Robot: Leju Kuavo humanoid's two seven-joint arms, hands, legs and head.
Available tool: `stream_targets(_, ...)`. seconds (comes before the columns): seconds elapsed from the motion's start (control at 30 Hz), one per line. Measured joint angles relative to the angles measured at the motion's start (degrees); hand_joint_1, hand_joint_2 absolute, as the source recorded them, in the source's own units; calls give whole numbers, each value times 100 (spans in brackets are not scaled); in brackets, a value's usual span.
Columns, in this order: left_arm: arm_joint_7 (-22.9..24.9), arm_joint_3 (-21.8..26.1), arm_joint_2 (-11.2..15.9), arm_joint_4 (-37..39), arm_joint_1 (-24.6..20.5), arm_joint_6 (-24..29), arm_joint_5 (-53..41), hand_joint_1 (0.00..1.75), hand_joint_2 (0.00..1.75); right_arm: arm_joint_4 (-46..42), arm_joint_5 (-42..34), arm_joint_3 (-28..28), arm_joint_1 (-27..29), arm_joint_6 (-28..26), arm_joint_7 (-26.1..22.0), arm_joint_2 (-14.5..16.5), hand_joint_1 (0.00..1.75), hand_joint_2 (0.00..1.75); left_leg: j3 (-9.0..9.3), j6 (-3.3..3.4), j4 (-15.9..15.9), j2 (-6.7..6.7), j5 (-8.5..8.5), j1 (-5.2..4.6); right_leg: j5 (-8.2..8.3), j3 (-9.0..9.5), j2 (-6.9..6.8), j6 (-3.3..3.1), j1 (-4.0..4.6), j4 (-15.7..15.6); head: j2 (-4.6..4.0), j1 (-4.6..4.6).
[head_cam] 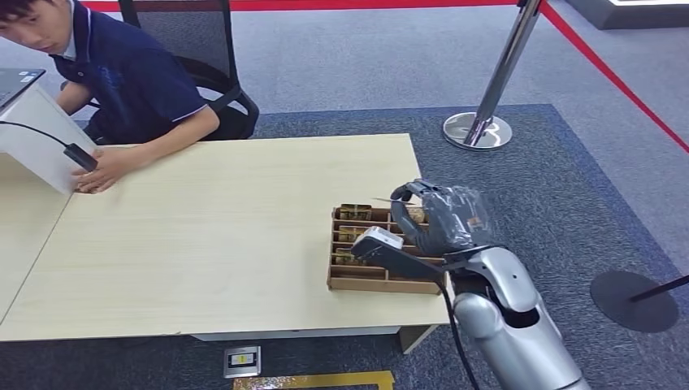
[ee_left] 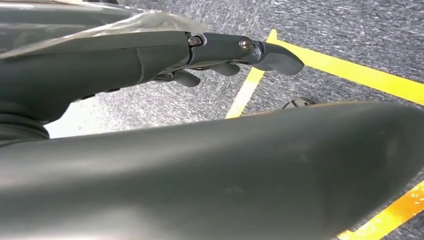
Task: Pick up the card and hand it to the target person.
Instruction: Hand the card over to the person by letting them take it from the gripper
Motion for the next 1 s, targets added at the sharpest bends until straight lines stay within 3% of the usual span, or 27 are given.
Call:
stream_targets(0.17, 1, 0, -8, 14, -15, -21, -47, 0, 0, 143, -56, 496, -637, 172, 46, 300, 175, 175, -4, -5, 0, 2, 3, 0, 1, -4, 0, -2, 0, 7, 0, 1)
stream_targets(0.43, 37, -22, -30, 18, -77, -90, -237, 0, 0, 1453, -83, 1338, -1857, 118, 178, 1308, 175, 175, -10, -18, 0, 9, 13, 7, 3, -19, 1, -10, 1, 19, 0, -1)
stream_targets(0.6, 125, -32, -53, 21, -103, -98, -308, 0, 0, 2381, -192, 1660, -2312, 45, 169, 1811, 175, 175, -13, -22, 0, 5, 15, 10, 2, -20, 1, -10, 2, 20, 0, 1)
stream_targets(0.83, 286, -32, -90, 29, -107, -2, -299, 0, 0, 3295, -1354, 2512, -2736, -96, 310, 1942, 175, 175, -14, -21, 0, 1, 15, 9, 3, -19, 1, -10, 1, 18, 0, 1)
stream_targets(1.0, 301, -32, -107, 31, -110, 3, -305, 0, 0, 3730, -1758, 3154, -2929, -103, 528, 1942, 175, 175, -13, -22, 0, 0, 15, 10, 3, -19, 1, -10, 1, 18, 0, 0)
